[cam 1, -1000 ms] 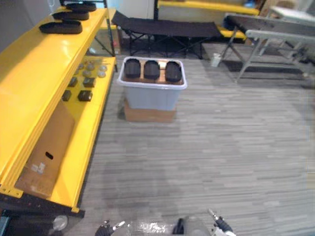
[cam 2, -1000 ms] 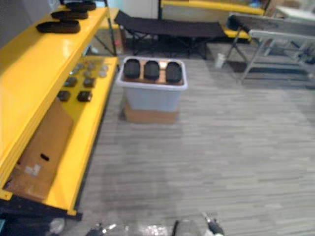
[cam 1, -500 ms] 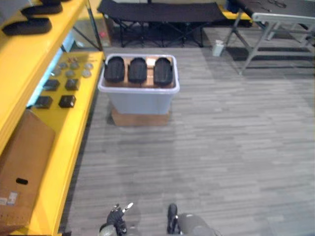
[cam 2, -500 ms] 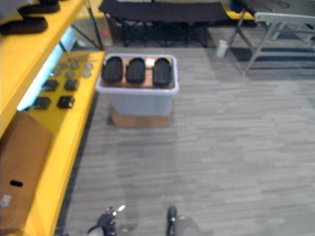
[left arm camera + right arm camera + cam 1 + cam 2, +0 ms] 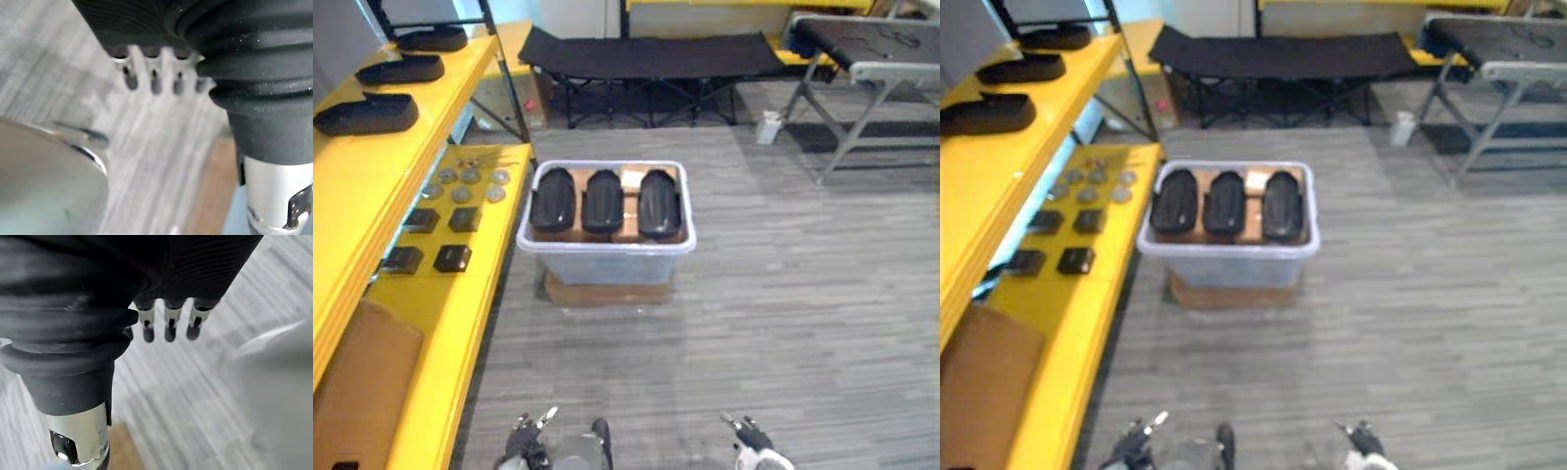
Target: Walk over and take plastic housings, then place them on the shelf
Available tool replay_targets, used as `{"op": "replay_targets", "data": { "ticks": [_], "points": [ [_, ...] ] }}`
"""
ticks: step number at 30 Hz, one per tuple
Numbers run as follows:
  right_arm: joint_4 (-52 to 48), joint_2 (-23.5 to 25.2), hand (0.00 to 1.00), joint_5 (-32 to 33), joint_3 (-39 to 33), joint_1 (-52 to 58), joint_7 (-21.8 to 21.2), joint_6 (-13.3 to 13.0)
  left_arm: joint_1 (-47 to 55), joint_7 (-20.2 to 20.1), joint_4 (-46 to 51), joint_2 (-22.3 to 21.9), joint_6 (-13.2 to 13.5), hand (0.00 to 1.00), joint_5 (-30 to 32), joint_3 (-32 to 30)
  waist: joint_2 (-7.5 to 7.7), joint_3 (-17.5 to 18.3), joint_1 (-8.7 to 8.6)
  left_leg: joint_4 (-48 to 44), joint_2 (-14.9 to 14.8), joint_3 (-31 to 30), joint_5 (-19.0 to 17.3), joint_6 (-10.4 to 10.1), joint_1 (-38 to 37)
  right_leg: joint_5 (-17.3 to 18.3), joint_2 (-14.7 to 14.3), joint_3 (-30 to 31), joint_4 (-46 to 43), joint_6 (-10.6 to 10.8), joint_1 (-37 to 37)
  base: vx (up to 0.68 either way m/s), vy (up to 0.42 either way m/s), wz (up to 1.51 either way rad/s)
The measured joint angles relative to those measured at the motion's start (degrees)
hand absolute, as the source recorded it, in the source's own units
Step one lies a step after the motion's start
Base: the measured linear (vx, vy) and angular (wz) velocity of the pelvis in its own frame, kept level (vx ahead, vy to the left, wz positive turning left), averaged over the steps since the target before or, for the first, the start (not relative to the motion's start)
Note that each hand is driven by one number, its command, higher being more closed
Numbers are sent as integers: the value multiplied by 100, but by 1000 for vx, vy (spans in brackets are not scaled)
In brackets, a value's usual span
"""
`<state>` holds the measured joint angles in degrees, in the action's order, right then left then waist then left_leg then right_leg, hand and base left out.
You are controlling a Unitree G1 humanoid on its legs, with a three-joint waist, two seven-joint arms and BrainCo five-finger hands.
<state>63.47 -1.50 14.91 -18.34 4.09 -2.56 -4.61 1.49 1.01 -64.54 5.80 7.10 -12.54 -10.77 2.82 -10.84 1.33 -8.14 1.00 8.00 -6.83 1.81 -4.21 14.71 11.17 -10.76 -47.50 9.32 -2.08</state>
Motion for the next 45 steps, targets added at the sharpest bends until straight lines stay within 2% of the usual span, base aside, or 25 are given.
{"op": "replay_targets", "data": {
  "ticks": [2, 4, 5, 6, 7, 8, 9, 10, 11, 12, 13, 14, 16, 19, 20, 21, 23, 27, 29, 32, 35, 37, 40, 43, 45],
  "points": [
    [-4, -35, 0, -5, -20, 2, 0, -7, -154, 19, 50, 12, 3, 0, 0, 88, -12, 5, -108, 326, -97, -281, -30, -51, -474, 202, -60, -397, 1119, -363, -196, 459, -10, 70],
    [-9, -41, 0, -6, -47, -23, 1, -8, -279, 64, 162, -15, 37, 0, -10, 99, -44, 12, -121, 438, -200, -336, -129, -211, -600, 24, -137, -306, 2418, -264, -549, 440, -92, 67],
    [0, -41, 0, -7, -137, -24, 11, -5, -337, 106, 249, -10, 60, 0, -62, 146, -53, 17, -174, 467, -285, -372, -257, -396, -704, -561, -137, -214, 3498, -277, -700, 492, -152, 65],
    [1, -43, 0, -10, -166, 14, 14, -4, -330, 132, 265, -1, 72, 0, -81, 206, -53, 17, -199, 462, -333, -376, -381, -513, -824, -936, -146, -135, 3911, -300, -708, 421, -172, 57],
    [1, -43, 0, -24, -191, 46, 17, 0, -306, 142, 265, 1, 81, 0, -107, 212, -53, 17, -200, 453, -365, -384, -474, -566, -935, -1205, -144, -89, 4065, -303, -685, 370, -214, 35],
    [12, -43, 0, -138, -181, 160, 16, 6, -173, 166, 258, 3, 99, 0, -113, 198, -11, 83, -218, 421, -410, -453, -708, -685, -1194, -1832, -155, 40, 3957, -413, -672, 512, -318, 29],
    [18, -95, 0, -169, -206, 246, 6, 4, -88, 188, 233, -48, 100, 0, -114, 161, -95, 155, -231, 346, -546, -489, -870, -780, -1331, -2000, -235, 55, 3560, -473, -702, 630, -349, 11],
    [94, -270, 0, -253, -232, 292, 25, 9, 118, 192, 234, -261, 128, 0, -112, 51, -359, 311, -194, 58, -786, -436, -917, -845, -1269, -1673, -434, 10, 3301, -580, -788, 541, -291, -2],
    [115, -317, 0, -291, -222, 288, 25, 12, 199, 191, 229, -369, 131, 0, -111, 16, -439, 387, -190, -286, -860, -438, -922, -853, -1091, -1549, -491, -21, 3292, -623, -783, 466, -273, -4],
    [110, -353, 0, -374, -167, 285, 24, 5, 256, 188, 157, -541, 136, 0, -112, 4, -496, 426, -203, -1316, -967, -483, -903, -880, -513, -1449, -561, -80, 3416, -660, -696, 417, -304, 15],
    [124, -429, 0, -436, -114, 300, 30, 16, 252, 170, 114, -642, 152, 0, -111, -50, -642, 343, -186, -2455, -1157, -504, -812, -1080, -19, -1437, -658, -195, 3628, -713, -418, 453, -301, 29],
    [156, -457, 0, -467, -104, 318, 37, 47, 252, 163, 67, -656, 157, 0, -131, -65, -695, 309, -186, -2934, -1275, -467, -831, -1098, 206, -1449, -691, -270, 3739, -740, -161, 354, -191, 24],
    [215, -461, 0, -484, -21, 330, 89, 72, 259, 169, 38, -641, 173, 0, -126, -34, -665, 317, -176, -2804, -1399, -66, -883, -1134, 332, -1432, -677, -365, 4053, -755, 334, 301, -109, 15],
    [77, -491, 0, -679, 287, 171, 131, 56, 256, 146, 47, -620, 244, 0, -98, -25, -630, 309, -133, -938, -1410, 180, -722, -1107, 382, -1484, -617, -367, 4482, -616, 705, 226, -13, -10],
    [-56, -572, 0, -752, 656, 121, 138, 41, 235, 146, 46, -627, 252, 0, -101, -2, -657, 316, -118, -370, -1394, 144, -185, -1109, 454, -1511, -627, -321, 4589, -533, 733, 197, 96, -27],
    [-135, -608, 0, -808, 889, 87, 140, 43, 224, 146, 46, -611, 256, 0, -100, 19, -643, 310, -80, -331, -1367, 119, 118, -1159, 439, -1525, -619, -260, 4629, -490, 743, 177, 152, -30],
    [-1096, -625, 0, -1209, 2487, 139, 141, 41, 121, 163, 41, -321, 252, 0, 1, 337, -273, 379, -133, -54, -1079, 228, 179, -1060, 428, -1583, -373, -194, 4779, -334, 643, 162, 154, -12],
    [-2930, -683, 0, -2021, 5086, -297, -195, -279, -169, 293, 52, -110, 270, 0, 10, 742, 42, 213, -35, 184, -778, 359, 256, -969, 569, -1641, -127, -149, 4832, -188, 398, 103, 96, -2],
    [-3231, -605, 0, -2113, 5895, -822, -420, -446, -281, 359, 51, -152, 283, 0, -7, 934, 23, 159, -1, 197, -720, 353, 262, -956, 629, -1662, -49, -170, 4861, -153, 363, 73, 66, 7],
    [-4017, -388, 0, -2050, 7554, -2363, -828, -642, -586, 517, 36, -251, 318, 0, -41, 1448, -194, -157, 197, 283, -682, 348, 263, -926, 674, -1705, -20, -172, 4866, -103, 293, 35, 34, 5],
    [-4852, 159, 0, -1064, 8146, -3247, -1160, -686, -666, 559, 11, -278, 335, 0, -41, 1683, -201, -165, 353, 346, -741, 348, 267, -925, 717, -1709, -53, -178, 4885, -110, 235, 67, 0, 2],
    [-5168, 558, 0, -308, 8056, -3849, -1231, -690, -673, 561, -5, -272, 399, 0, -40, 1862, -181, -185, 368, 362, -744, 355, 267, -924, 609, -1711, -50, -176, 4885, -113, 334, 89, 5, 2],
    [-5199, 861, 0, 138, 7365, -4463, -1040, -773, -673, 571, -9, -290, 412, 0, -14, 1886, -162, -181, 389, 375, -743, 351, 266, -925, 512, -1717, -45, -177, 4860, -122, 430, 45, 18, 5],
    [-5174, 791, 0, 79, 5972, -5114, -203, -871, -677, 747, 24, -280, 414, 0, -19, 1873, -139, -197, 388, 390, -738, 347, 267, -925, 527, -1717, -36, -177, 4782, -122, 385, 4, 21, 5],
    [-5242, 547, 0, -362, 5128, -5340, 385, -879, -674, 829, 64, -272, 413, 0, -21, 1817, -125, -269, 312, 384, -740, 348, 267, -924, 599, -1717, -38, -173, 4717, -122, 269, -37, 7, -4]
  ]
}}
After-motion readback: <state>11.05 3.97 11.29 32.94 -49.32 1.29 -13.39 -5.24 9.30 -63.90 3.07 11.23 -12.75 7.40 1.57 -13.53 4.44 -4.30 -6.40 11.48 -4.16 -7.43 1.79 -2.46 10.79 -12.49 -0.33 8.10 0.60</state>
